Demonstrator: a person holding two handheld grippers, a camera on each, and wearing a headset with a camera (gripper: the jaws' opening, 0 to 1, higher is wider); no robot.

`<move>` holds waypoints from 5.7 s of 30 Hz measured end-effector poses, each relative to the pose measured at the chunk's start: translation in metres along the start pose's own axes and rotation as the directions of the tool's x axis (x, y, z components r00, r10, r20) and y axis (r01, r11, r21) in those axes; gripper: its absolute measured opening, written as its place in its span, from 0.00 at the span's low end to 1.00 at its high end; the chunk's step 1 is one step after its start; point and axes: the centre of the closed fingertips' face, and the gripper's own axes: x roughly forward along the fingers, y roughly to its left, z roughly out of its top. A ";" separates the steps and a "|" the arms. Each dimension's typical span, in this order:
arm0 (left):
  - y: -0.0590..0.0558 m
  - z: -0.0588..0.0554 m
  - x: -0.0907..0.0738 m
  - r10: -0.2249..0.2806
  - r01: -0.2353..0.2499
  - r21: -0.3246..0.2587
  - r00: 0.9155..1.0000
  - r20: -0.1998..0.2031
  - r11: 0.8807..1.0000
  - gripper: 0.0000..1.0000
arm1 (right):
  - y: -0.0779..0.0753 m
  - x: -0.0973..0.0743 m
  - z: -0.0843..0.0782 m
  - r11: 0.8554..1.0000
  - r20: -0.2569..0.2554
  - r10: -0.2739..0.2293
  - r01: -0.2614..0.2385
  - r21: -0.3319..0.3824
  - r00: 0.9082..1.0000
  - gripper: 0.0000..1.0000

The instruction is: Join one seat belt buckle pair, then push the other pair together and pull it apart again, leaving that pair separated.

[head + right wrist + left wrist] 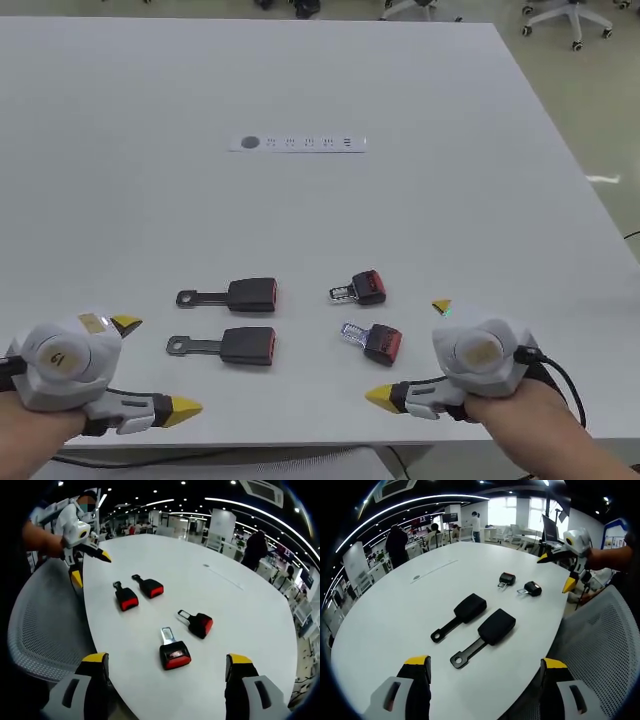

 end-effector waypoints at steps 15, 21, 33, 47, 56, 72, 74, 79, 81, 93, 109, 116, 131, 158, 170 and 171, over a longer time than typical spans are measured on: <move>0.005 0.000 0.001 -0.003 0.003 0.005 1.000 0.002 1.000 0.87 | 0.000 -0.002 0.001 1.000 -0.004 0.004 -0.004 0.000 1.000 0.96; 0.008 -0.002 0.002 -0.003 0.003 0.007 1.000 0.001 1.000 0.87 | 0.000 -0.001 0.001 1.000 -0.004 0.005 -0.005 -0.001 1.000 0.95; 0.005 0.001 0.002 -0.005 0.005 0.015 1.000 -0.002 1.000 0.86 | -0.003 0.000 0.000 1.000 -0.006 0.007 -0.007 -0.002 1.000 0.94; 0.005 0.000 0.000 -0.003 0.003 0.017 1.000 -0.004 1.000 0.85 | 0.000 0.000 0.001 1.000 -0.009 0.012 -0.012 -0.011 1.000 0.93; 0.007 -0.003 0.000 -0.001 0.002 0.011 1.000 -0.002 1.000 0.85 | 0.001 0.001 0.001 1.000 -0.011 0.015 -0.015 -0.009 1.000 0.92; 0.007 -0.003 0.002 0.005 -0.005 0.008 1.000 -0.005 1.000 0.83 | 0.000 0.001 -0.002 1.000 -0.015 0.017 -0.017 -0.002 1.000 0.90; 0.007 -0.003 0.003 0.006 -0.006 0.009 1.000 -0.005 1.000 0.83 | -0.002 0.001 -0.003 1.000 -0.014 0.018 -0.018 0.000 1.000 0.90; 0.007 -0.003 0.003 0.007 -0.007 0.006 1.000 -0.005 1.000 0.82 | 0.000 0.002 -0.002 1.000 -0.014 0.022 -0.022 -0.001 1.000 0.89; 0.007 -0.004 0.004 0.006 -0.006 0.004 1.000 -0.005 1.000 0.81 | 0.000 0.002 -0.002 1.000 -0.014 0.022 -0.022 -0.004 1.000 0.89; 0.007 -0.005 0.003 0.011 -0.011 0.002 1.000 -0.008 1.000 0.81 | -0.001 0.004 -0.003 1.000 -0.014 0.029 -0.029 -0.002 0.999 0.87; 0.011 0.000 0.009 0.003 -0.003 0.018 1.000 -0.020 1.000 0.77 | 0.001 0.003 -0.006 0.999 -0.033 0.044 -0.044 -0.016 0.999 0.83; 0.009 0.002 0.014 -0.016 0.017 0.037 1.000 -0.026 0.999 0.73 | 0.001 0.003 -0.006 0.998 -0.042 0.048 -0.050 -0.038 0.998 0.78; 0.000 0.006 0.032 -0.084 0.090 0.118 0.995 -0.054 0.989 0.63 | 0.000 0.011 -0.008 0.993 -0.076 0.079 -0.085 -0.076 0.994 0.58; -0.007 0.026 0.073 -0.180 0.209 0.248 0.974 -0.135 0.946 0.47 | -0.006 0.034 -0.014 0.981 -0.144 0.130 -0.148 -0.122 0.981 0.40; -0.009 0.022 0.087 -0.226 0.272 0.293 0.957 -0.182 0.917 0.46 | -0.007 0.042 -0.019 0.977 -0.179 0.149 -0.173 -0.126 0.973 0.37; -0.009 0.023 0.088 -0.218 0.266 0.303 0.959 -0.183 0.915 0.47 | -0.007 0.041 -0.019 0.977 -0.182 0.150 -0.174 -0.124 0.972 0.36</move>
